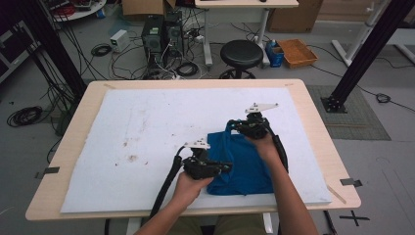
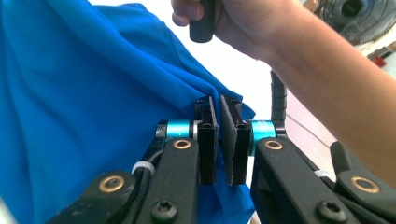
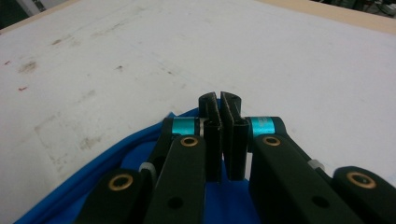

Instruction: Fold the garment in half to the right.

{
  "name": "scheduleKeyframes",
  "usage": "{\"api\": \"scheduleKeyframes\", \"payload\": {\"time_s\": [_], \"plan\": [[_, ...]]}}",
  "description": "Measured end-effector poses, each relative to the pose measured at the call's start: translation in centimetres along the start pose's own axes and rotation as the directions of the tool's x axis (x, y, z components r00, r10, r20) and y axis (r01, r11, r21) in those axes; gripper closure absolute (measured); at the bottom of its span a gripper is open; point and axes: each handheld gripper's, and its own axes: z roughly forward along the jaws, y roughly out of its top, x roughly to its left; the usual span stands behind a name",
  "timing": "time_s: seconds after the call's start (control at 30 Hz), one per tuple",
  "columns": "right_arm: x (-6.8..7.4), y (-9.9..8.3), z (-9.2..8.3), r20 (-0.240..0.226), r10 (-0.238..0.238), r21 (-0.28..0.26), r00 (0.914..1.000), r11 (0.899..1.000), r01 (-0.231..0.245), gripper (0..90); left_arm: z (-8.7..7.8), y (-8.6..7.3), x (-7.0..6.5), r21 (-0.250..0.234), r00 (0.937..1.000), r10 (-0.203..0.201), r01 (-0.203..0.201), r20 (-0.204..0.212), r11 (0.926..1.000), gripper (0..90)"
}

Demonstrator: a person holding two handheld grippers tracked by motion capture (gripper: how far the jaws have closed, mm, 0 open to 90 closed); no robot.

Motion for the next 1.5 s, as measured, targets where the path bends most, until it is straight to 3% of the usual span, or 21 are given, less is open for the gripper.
{"api": "scheduleKeyframes", "payload": {"time_s": [0.2,0.37,0.83,0.93,1.03,1.1,1.17,1.2,1.3,1.37,1.4,1.5], "plan": [[-1.7,-1.5,-1.9,0.055,0.02,0.008,0.9983,1.0,-0.021,88.1,3.0,1.3,-0.6,0.04,0.9996,-0.016,0.015,0.023,0.9991,85.2],[-3.1,-2.7,-3.5,0.086,0.048,0.004,0.9952,0.999,-0.049,88.1,5.4,2.0,-1.3,0.076,0.9994,-0.001,-0.002,0.035,0.9971,85.2],[-5.3,-5.4,-6.2,0.184,0.099,-0.005,0.9779,0.995,-0.1,88.1,11.0,2.7,-2.6,0.147,0.9991,0.04,-0.042,0.015,0.9882,85.0],[-5.5,-5.6,-6.6,0.191,0.097,-0.006,0.9768,0.995,-0.097,87.9,11.4,2.7,-2.7,0.141,0.9986,0.049,-0.052,0.02,0.9886,84.3],[-5.4,-5.7,-6.9,0.21,0.09,-0.003,0.9735,0.996,-0.091,87.4,10.9,3.0,-2.5,0.106,0.998,0.06,-0.062,0.016,0.9925,78.2],[-5.5,-5.8,-7.1,0.222,0.105,-0.015,0.9694,0.994,-0.104,73.9,10.0,3.4,-2.3,0.078,0.9978,0.064,-0.063,-0.013,0.9949,69.1],[-5.5,-6.0,-7.4,0.252,0.137,-0.026,0.958,0.99,-0.135,59.0,8.8,3.9,-1.9,0.054,0.9957,0.068,-0.064,-0.063,0.9965,53.6],[-5.5,-6.1,-7.6,0.269,0.151,-0.025,0.9513,0.988,-0.149,57.1,8.1,4.1,-1.5,0.048,0.9928,0.08,-0.076,-0.088,0.9959,50.5],[-5.1,-6.4,-8.2,0.294,0.129,-0.027,0.947,0.992,-0.126,51.6,5.6,4.5,-0.5,0.022,0.9773,0.132,-0.13,-0.165,0.9912,41.5],[-4.6,-6.6,-8.8,0.31,0.107,-0.026,0.9448,0.994,-0.104,51.1,3.7,4.5,0.3,-0.008,0.9612,0.172,-0.178,-0.216,0.984,36.8],[-4.4,-6.8,-9.1,0.316,0.094,-0.024,0.944,0.996,-0.091,51.1,2.7,4.3,0.7,-0.024,0.9498,0.199,-0.211,-0.241,0.9773,35.5],[-3.1,-7.2,-10.3,0.348,0.044,-0.016,0.9363,0.999,-0.041,51.7,-0.5,3.8,2.0,-0.056,0.9071,0.258,-0.292,-0.333,0.9547,31.4]]}}
